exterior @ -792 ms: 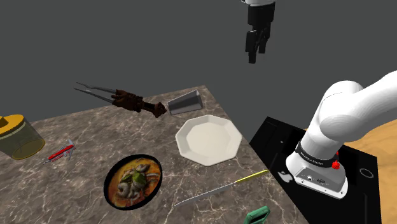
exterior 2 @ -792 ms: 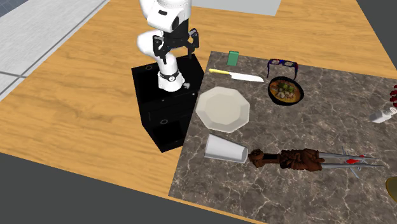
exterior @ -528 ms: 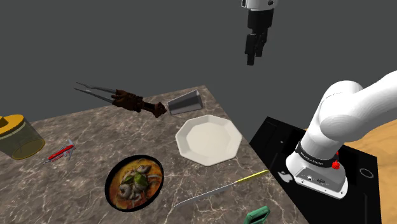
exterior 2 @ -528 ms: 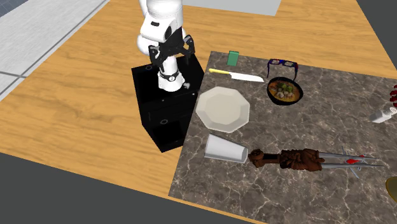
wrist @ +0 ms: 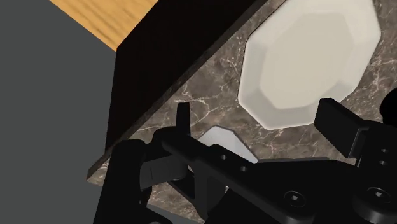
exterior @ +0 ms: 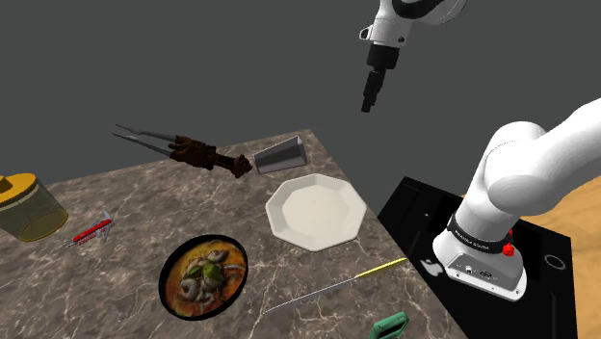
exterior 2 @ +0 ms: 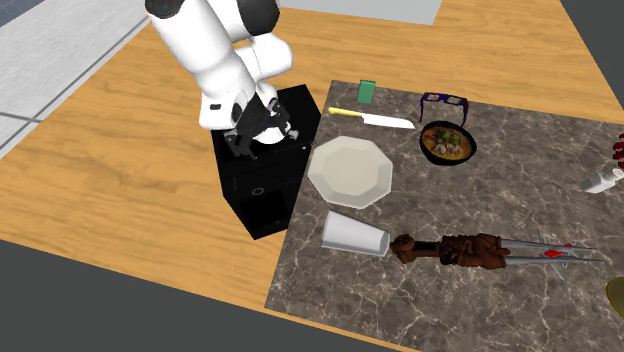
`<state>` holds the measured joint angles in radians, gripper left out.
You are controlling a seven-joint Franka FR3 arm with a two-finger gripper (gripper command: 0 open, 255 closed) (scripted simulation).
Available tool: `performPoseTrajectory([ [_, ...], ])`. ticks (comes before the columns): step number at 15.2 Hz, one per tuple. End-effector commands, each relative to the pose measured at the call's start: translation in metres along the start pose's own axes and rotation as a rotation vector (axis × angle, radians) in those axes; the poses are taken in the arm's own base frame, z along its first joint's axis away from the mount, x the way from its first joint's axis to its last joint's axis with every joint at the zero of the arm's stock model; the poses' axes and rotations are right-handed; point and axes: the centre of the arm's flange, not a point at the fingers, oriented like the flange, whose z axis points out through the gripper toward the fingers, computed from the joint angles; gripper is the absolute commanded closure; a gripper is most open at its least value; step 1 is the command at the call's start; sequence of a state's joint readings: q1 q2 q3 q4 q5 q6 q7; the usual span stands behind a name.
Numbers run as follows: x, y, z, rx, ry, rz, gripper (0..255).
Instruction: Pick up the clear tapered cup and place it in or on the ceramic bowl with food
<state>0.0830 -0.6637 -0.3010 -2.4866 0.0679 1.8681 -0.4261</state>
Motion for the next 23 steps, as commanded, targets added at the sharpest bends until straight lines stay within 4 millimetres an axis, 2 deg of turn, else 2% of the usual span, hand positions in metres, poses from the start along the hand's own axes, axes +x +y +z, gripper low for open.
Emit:
performPoseTrajectory([
  [1, 0.011, 0.025, 0.021, 0.052, 0.041, -0.047, 0],
  [7, 0.044, 0.084, 0.081, 0.215, 0.153, -0.180, 0],
  [13, 0.091, 0.128, 0.144, 0.379, 0.264, -0.314, 0],
  [20, 0.160, 0.157, 0.218, 0.570, 0.394, -0.469, 0],
  [23, 0.169, 0.151, 0.232, 0.586, 0.405, -0.483, 0],
])
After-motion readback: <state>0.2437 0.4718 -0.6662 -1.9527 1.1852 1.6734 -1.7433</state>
